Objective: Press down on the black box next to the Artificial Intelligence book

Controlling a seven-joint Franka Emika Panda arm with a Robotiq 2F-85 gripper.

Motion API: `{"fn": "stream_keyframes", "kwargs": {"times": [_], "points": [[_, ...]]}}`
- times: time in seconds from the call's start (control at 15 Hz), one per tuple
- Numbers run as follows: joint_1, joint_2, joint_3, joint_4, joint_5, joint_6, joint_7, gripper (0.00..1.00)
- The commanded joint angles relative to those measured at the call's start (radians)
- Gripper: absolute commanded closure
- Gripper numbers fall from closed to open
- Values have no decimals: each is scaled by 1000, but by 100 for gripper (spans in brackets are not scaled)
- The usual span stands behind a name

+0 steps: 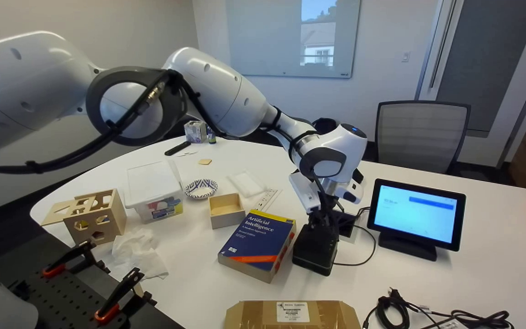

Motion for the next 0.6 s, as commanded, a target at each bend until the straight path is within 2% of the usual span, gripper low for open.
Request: {"fn": "stream_keyframes", "kwargs": {"times": [0.0,0.53], "points": [[9,16,-2,22,24,39,91,100],[9,14,-9,33,14,3,281,100]]}}
